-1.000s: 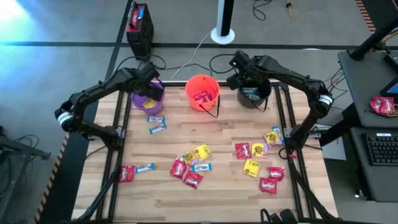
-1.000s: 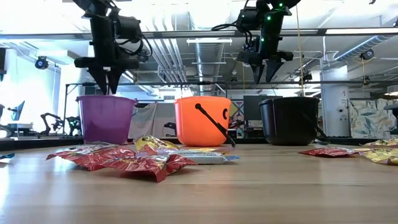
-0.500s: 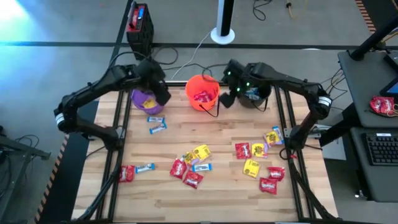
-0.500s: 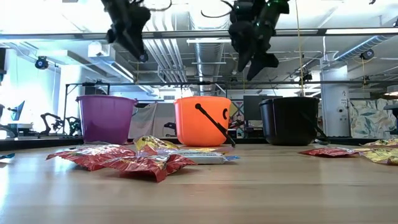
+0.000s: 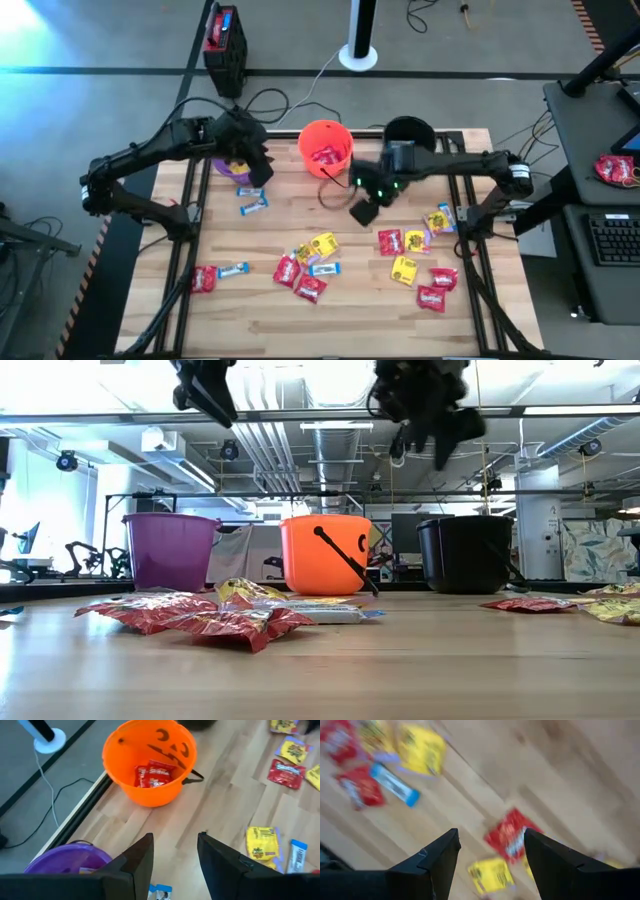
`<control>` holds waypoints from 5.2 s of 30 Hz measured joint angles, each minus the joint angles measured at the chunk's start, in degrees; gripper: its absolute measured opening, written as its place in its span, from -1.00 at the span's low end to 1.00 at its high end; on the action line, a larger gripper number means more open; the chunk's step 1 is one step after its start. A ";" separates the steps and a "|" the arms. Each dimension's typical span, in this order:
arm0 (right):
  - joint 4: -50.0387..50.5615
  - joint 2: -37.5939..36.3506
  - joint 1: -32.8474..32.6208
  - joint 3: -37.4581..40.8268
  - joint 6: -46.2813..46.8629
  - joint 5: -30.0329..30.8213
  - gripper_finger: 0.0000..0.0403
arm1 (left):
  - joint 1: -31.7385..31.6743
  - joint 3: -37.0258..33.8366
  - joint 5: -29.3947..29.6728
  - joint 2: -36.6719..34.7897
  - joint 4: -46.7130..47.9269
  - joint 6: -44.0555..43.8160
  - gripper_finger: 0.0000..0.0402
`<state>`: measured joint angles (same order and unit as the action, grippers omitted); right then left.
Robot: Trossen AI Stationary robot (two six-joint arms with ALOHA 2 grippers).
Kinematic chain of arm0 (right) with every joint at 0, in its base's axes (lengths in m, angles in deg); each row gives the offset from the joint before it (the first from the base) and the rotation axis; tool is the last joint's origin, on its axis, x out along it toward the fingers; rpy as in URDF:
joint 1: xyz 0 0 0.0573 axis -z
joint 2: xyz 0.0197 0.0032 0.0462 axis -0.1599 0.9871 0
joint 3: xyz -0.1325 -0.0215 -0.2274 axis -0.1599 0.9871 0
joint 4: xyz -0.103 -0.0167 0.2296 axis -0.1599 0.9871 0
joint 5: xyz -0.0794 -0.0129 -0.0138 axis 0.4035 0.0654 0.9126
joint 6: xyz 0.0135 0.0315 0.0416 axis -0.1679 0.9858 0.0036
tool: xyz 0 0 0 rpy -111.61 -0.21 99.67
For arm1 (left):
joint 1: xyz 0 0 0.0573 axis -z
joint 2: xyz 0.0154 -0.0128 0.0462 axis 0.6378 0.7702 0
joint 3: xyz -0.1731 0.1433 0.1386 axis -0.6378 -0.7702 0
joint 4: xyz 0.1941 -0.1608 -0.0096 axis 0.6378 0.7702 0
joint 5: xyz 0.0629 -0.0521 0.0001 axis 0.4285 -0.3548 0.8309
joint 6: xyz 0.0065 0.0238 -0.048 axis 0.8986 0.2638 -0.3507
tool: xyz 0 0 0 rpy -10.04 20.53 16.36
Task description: Sort candy by brand, put in halloween buckets
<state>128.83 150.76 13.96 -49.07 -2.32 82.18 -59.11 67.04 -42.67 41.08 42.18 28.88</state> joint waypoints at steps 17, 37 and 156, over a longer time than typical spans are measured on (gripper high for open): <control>-18.84 -0.95 -8.49 30.16 19.28 2.80 0.07 | 0.00 -0.05 0.35 0.00 -0.49 0.31 -0.34; -32.76 -0.68 -8.51 40.00 20.44 2.90 -0.78 | 0.00 -0.09 0.37 0.06 -4.57 0.43 -0.35; -29.19 -0.39 20.15 -0.45 -27.99 5.54 -0.17 | 10.31 -33.70 -9.45 2.00 -2.37 -11.17 -0.35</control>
<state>99.64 150.36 34.12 -49.53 -30.31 87.73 -48.80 33.34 -52.11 43.09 39.80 17.71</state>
